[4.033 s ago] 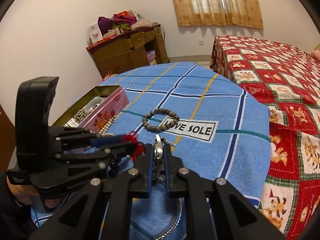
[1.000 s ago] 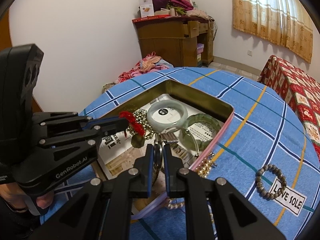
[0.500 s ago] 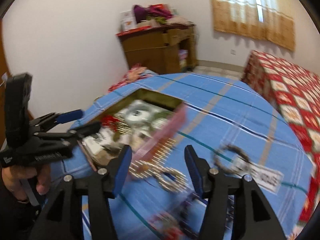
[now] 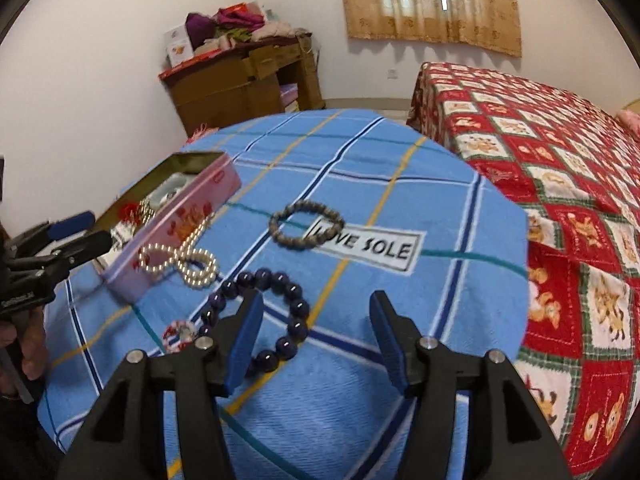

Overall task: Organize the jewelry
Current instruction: 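Move both open tools to the purple bead bracelet and red ornament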

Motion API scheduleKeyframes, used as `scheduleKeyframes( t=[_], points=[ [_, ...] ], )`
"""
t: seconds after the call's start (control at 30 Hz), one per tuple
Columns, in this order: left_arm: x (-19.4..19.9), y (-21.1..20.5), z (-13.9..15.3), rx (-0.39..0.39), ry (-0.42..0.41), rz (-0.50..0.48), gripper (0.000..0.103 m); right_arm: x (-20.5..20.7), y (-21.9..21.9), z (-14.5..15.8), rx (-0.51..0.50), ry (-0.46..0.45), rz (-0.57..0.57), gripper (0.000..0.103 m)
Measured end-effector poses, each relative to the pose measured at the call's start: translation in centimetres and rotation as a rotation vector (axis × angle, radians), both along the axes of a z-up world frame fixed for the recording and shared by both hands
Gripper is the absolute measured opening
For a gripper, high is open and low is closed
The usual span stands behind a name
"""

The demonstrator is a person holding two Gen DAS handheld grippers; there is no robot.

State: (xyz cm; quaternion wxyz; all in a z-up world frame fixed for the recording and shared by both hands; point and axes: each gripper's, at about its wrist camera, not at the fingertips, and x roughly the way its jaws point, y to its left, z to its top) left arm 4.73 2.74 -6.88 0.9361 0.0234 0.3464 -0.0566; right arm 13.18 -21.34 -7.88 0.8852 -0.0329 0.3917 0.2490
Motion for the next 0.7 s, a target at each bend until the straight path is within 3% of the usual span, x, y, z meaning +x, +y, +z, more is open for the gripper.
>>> scheduleKeyframes(
  t=[0.2,0.37,0.7],
  points=[
    [-0.3,-1.5,-0.4,0.021,0.009,-0.033,0.08,0.6,2.0,-1.4,-0.074,0.012,0.031,0.054],
    [-0.4,-1.9,-0.7,0.013,0.014,-0.038,0.079,-0.3,2.6,-2.4,-0.162,-0.001,0.066,0.017],
    [-1.5,-4.2,-0.6,0.038,-0.012,-0.089,0.079,-3.3,-1.3,-0.6,-0.108,-0.043,0.007,0.016]
  ],
)
